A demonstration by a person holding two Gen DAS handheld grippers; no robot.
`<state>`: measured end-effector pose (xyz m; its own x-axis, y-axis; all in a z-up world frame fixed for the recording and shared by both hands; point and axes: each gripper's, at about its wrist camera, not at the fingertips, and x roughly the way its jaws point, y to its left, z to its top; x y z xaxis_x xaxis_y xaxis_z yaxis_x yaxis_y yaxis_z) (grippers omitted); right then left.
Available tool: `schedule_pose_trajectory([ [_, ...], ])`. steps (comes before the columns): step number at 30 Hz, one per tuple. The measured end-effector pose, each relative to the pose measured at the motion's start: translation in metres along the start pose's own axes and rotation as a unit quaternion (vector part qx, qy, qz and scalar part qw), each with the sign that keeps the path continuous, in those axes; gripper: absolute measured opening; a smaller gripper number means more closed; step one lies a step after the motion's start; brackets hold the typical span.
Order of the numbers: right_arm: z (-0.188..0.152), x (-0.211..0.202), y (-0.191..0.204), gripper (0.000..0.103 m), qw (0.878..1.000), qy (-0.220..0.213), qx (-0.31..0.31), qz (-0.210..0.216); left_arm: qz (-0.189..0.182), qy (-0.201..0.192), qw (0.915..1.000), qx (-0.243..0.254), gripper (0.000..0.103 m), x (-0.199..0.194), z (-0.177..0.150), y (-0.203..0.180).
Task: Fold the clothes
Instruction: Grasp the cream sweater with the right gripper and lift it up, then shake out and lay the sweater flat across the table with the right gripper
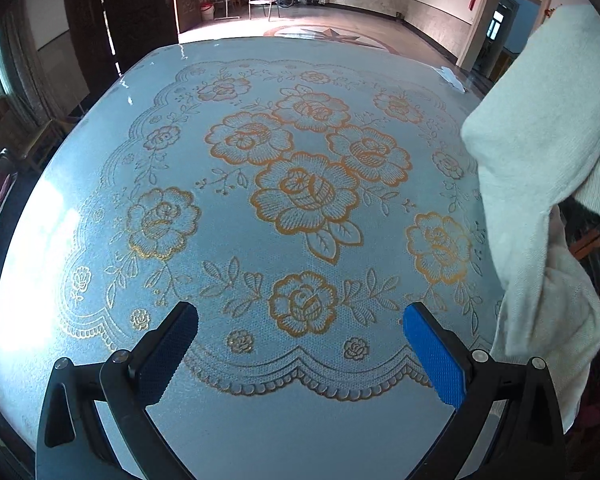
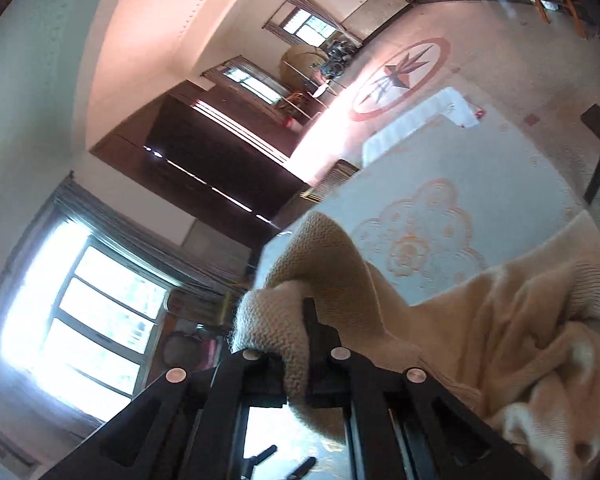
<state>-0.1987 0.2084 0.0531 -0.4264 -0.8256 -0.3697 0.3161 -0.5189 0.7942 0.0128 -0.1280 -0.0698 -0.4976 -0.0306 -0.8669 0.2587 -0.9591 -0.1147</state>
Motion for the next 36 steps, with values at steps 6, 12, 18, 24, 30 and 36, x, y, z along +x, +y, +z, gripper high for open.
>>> schedule_pose_trajectory([
  [6, 0.029, 0.047, 0.111, 0.003, 0.996, 0.011, -0.065, 0.066, 0.018, -0.016, 0.9983, -0.054, 0.103, -0.017, -0.008, 0.054],
  [12, 0.041, 0.108, 0.232, 0.003, 0.984, 0.025, -0.130, 0.118, 0.045, -0.030, 0.9902, -0.129, 0.103, -0.032, -0.025, 0.124],
  [18, 0.020, 0.182, 0.333, 0.003, 0.970, 0.048, -0.171, 0.167, 0.070, -0.033, 0.9735, -0.215, 0.103, -0.043, -0.050, 0.194],
  [24, -0.054, 0.292, 0.363, 0.010, 0.956, 0.134, -0.210, 0.152, 0.101, -0.036, 0.9544, -0.279, 0.103, -0.047, -0.075, 0.250],
  [30, -0.151, 0.401, 0.296, 0.025, 0.923, 0.296, -0.245, 0.019, 0.126, -0.021, 0.9476, -0.293, 0.103, -0.039, -0.084, 0.276],
  [36, -0.143, 0.345, 0.232, 0.026, 0.918, 0.256, -0.301, -0.027, 0.131, -0.011, 0.9619, -0.239, 0.103, -0.023, -0.063, 0.266],
])
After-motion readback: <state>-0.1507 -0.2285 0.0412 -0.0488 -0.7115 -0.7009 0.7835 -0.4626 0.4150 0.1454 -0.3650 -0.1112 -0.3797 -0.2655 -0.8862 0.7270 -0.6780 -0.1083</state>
